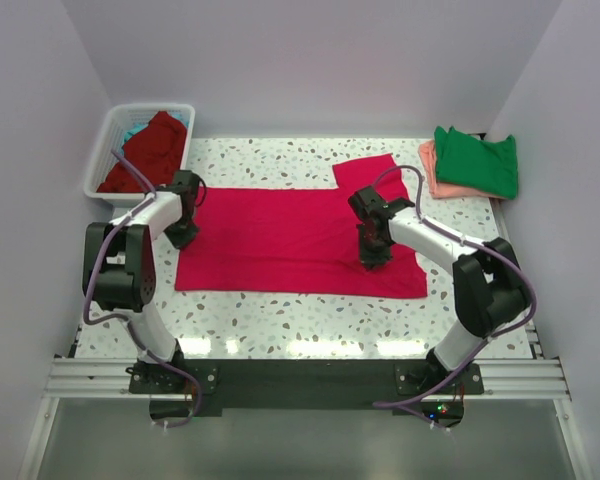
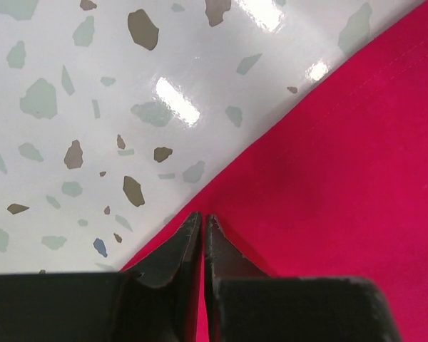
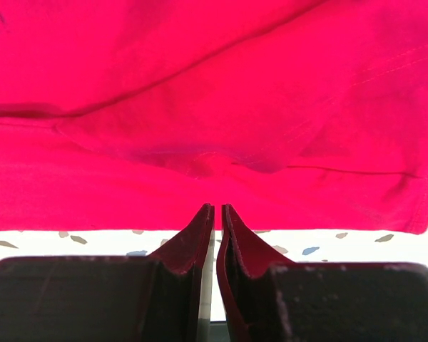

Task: Fold and stack the t-shirts
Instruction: Fold the tshirt

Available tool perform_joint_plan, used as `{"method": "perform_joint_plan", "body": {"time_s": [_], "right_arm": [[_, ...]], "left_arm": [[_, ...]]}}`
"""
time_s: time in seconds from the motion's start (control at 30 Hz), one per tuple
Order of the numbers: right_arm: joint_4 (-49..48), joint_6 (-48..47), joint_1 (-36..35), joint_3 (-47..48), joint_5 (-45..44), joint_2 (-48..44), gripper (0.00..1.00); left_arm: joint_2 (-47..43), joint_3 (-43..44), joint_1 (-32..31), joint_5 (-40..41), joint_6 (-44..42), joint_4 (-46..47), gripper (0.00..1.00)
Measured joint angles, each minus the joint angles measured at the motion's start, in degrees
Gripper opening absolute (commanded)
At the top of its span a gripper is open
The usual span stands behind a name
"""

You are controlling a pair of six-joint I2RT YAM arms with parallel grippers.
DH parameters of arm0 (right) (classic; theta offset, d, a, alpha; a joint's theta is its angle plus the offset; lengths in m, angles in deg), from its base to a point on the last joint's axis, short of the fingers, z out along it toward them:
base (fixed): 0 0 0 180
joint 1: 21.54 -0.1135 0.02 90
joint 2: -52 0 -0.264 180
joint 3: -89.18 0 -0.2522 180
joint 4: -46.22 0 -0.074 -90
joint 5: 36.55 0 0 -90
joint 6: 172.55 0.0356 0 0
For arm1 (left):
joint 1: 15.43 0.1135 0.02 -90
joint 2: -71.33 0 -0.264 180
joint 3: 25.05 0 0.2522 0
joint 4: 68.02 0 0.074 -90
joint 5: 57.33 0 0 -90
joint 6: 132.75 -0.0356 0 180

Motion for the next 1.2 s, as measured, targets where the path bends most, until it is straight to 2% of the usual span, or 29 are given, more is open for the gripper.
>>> {"method": "perform_joint_plan", "body": {"time_s": [0.13, 0.2, 0.57, 0.77, 1.07, 1.17, 1.2], "right_arm": [[0.31, 0.63, 0.0, 0.0, -1.25, -0.68, 0.19], [0.44, 0.96, 0.0, 0.0, -1.66, -0.92, 0.2], [-0.96, 1.31, 0.0, -2.69, -1.77, -1.14, 0.24], [-3.87, 0.96, 0.0, -3.17, -0.7, 0.11, 0.25], [-6.64, -0.52, 0.0, -2.89, 0.46, 5.18, 0.27], [-6.67, -0.79, 0.0, -2.84, 0.57, 5.29, 0.2], [-6.69, -0.85, 0.0, -2.82, 0.66, 5.29, 0.1]], "left_arm": [[1.01, 0.55, 0.0, 0.63, -1.11, 0.31, 0.32], [0.98, 0.55, 0.0, 1.07, -1.53, 0.35, 0.34], [-4.87, 0.55, 0.0, 2.67, -4.17, 0.66, 0.36], [-8.66, 0.55, 0.0, -0.15, -5.84, 1.4, 0.36], [-9.33, 0.5, 0.0, -3.82, -7.37, 1.73, 0.36], [-9.35, 0.5, 0.0, -4.37, -7.5, 1.79, 0.36], [-9.35, 0.5, 0.0, -4.52, -7.56, 1.84, 0.36]]}}
